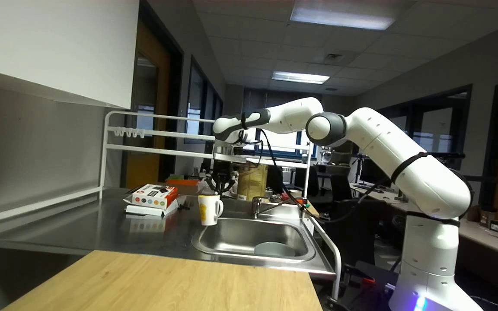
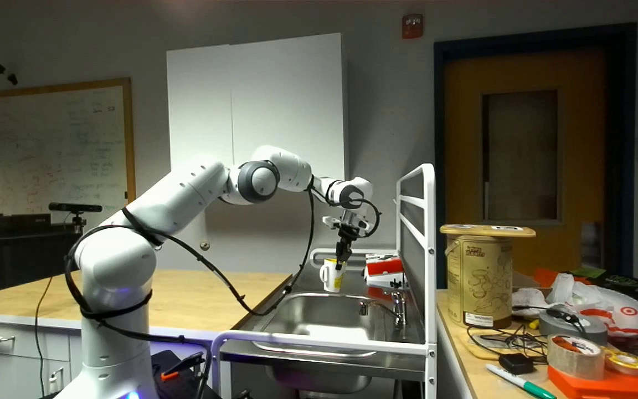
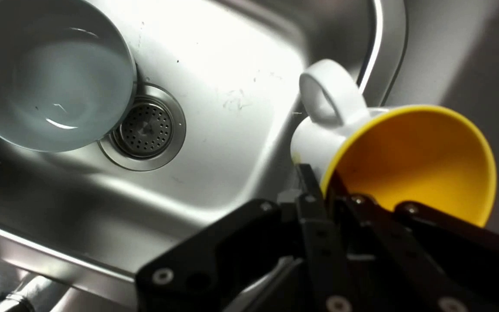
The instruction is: Place the mug to the left of the side
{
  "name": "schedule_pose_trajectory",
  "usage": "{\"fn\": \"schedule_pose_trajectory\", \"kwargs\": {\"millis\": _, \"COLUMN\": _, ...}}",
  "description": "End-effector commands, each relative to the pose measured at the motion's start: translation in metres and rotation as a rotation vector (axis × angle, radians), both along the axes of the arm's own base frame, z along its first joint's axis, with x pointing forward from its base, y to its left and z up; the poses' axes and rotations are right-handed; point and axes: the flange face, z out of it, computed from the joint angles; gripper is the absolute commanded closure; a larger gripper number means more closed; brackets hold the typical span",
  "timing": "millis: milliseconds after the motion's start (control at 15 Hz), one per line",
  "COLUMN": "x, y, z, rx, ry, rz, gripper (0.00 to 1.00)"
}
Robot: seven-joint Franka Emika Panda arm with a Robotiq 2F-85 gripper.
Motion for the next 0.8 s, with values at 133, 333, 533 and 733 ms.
{"fn": "schedule_pose_trajectory", "kwargs": {"millis": 133, "x": -0.005, "y": 0.056, "z": 0.046, "rx": -0.092, "ry": -0.038, "rz": 0.082, "gripper": 0.94}}
{"fn": "schedule_pose_trajectory", "kwargs": {"millis": 333, "x": 0.001, "y": 0.078, "z": 0.043, "rx": -0.134, "ry": -0.024, "rz": 0.107, "gripper": 0.94}}
{"fn": "schedule_pose_trajectory", "kwargs": {"millis": 533, "x": 0.003, "y": 0.088, "z": 0.031, "rx": -0.14, "ry": 0.01, "rz": 0.14, "gripper": 0.94}}
{"fn": "schedule_pose_trajectory", "kwargs": {"millis": 733, "x": 0.007, "y": 0.091, "z": 0.015, "rx": -0.131, "ry": 0.034, "rz": 0.157, "gripper": 0.94}}
